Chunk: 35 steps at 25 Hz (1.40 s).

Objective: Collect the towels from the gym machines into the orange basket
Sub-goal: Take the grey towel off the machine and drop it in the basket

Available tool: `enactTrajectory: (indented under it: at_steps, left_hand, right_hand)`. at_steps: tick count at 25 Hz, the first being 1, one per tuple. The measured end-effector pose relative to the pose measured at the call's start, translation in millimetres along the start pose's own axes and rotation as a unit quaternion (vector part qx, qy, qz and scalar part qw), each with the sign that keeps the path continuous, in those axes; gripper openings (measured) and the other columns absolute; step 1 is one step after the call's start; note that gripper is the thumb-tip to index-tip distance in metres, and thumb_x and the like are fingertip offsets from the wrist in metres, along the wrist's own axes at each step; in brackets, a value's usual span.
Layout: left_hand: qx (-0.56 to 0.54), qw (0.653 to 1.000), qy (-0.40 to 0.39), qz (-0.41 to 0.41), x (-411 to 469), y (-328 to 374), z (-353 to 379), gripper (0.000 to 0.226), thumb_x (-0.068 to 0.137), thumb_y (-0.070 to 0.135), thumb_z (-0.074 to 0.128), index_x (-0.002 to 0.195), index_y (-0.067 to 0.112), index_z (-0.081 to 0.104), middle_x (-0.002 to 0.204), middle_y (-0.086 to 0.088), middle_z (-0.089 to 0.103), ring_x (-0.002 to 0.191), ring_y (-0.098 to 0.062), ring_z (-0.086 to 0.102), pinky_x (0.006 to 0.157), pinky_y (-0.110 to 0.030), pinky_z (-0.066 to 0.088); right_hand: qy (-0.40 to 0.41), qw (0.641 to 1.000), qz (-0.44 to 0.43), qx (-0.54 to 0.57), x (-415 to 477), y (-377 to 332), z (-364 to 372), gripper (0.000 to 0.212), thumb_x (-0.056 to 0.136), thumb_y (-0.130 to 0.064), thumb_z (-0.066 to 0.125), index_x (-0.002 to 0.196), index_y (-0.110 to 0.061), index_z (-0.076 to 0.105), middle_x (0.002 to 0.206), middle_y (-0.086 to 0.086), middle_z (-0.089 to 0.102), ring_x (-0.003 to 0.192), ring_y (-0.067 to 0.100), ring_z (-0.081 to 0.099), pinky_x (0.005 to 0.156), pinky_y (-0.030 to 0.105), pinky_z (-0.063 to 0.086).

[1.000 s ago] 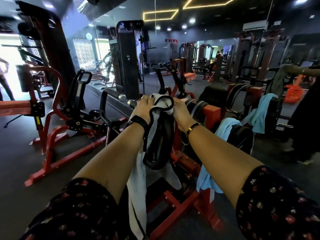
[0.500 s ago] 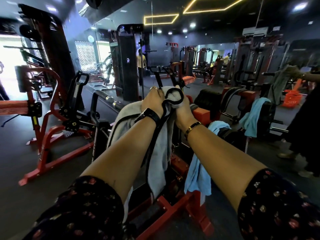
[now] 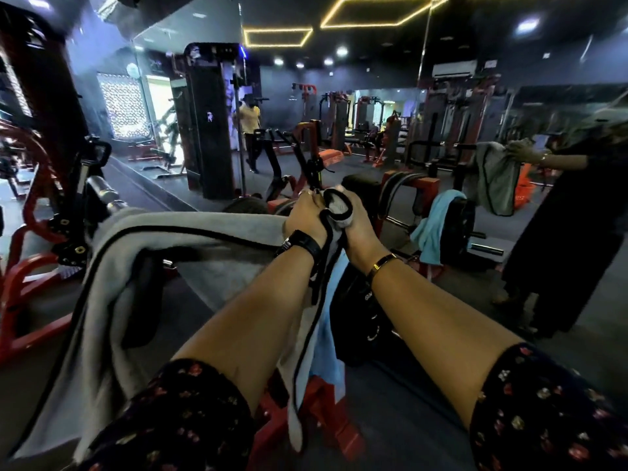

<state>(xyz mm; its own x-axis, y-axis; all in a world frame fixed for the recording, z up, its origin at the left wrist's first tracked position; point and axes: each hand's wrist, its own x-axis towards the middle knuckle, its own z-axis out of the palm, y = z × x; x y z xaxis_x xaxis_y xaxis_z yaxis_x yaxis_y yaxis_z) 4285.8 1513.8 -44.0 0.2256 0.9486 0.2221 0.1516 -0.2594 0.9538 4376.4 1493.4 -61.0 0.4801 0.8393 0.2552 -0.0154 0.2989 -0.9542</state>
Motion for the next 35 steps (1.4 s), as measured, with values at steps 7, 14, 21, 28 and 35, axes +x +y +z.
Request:
enactTrajectory:
  at_steps: [7, 14, 21, 28, 35]
  left_hand:
    - [-0.240, 0.963, -0.078, -0.096, 20, 5, 99, 0.038, 0.100, 0.012, 0.031, 0.063, 0.015, 0.036, 0.051, 0.000, 0.047, 0.057, -0.011, 0.046, 0.050, -0.015, 0.044]
    - [-0.424, 0.858, -0.110, -0.268, 99, -3, 172, 0.036, 0.100, 0.011, 0.033, 0.065, 0.018, 0.034, 0.069, 0.000, 0.035, 0.061, -0.011, 0.038, 0.061, -0.018, 0.036]
    - [-0.407, 0.881, -0.088, -0.225, 169, -4, 201, 0.040, 0.102, 0.010, 0.029, 0.062, 0.018, 0.029, 0.065, -0.002, 0.026, 0.059, -0.012, 0.030, 0.053, -0.019, 0.031]
    - [-0.484, 0.841, -0.115, -0.212, 203, -31, 146, 0.040, 0.101, 0.011, 0.036, 0.066, 0.027, 0.045, 0.067, 0.009, 0.042, 0.066, 0.004, 0.048, 0.066, -0.008, 0.036]
    - [-0.026, 0.989, -0.135, -0.056, 195, -81, 116, 0.096, 0.066, 0.094, 0.024, 0.119, 0.026, 0.065, 0.127, -0.007, 0.064, 0.121, -0.026, 0.058, 0.110, -0.045, 0.039]
  right_hand:
    - [0.044, 0.999, -0.003, -0.010, 10, 1, -85, 0.022, 0.100, -0.034, 0.044, 0.114, -0.018, 0.051, 0.104, 0.003, 0.060, 0.092, 0.014, 0.061, 0.078, 0.026, 0.050]
    - [0.077, 0.996, 0.024, -0.027, 74, 22, -122, 0.039, 0.099, -0.033, 0.049, 0.131, -0.012, 0.046, 0.103, 0.001, 0.061, 0.085, 0.007, 0.062, 0.060, 0.014, 0.050]
    - [0.097, 0.995, -0.007, -0.023, 154, 28, -134, 0.012, 0.097, -0.014, 0.052, 0.107, -0.016, 0.057, 0.093, 0.001, 0.063, 0.083, 0.012, 0.063, 0.066, 0.019, 0.053]
    - [-0.002, 1.000, 0.014, -0.015, 185, 49, -70, 0.018, 0.096, -0.018, 0.054, 0.114, -0.019, 0.055, 0.108, 0.006, 0.063, 0.099, 0.023, 0.062, 0.093, 0.040, 0.050]
    - [0.042, 0.984, -0.005, -0.173, 162, 56, -71, 0.023, 0.084, -0.030, 0.063, 0.104, -0.020, 0.065, 0.109, 0.008, 0.068, 0.101, 0.027, 0.064, 0.092, 0.042, 0.053]
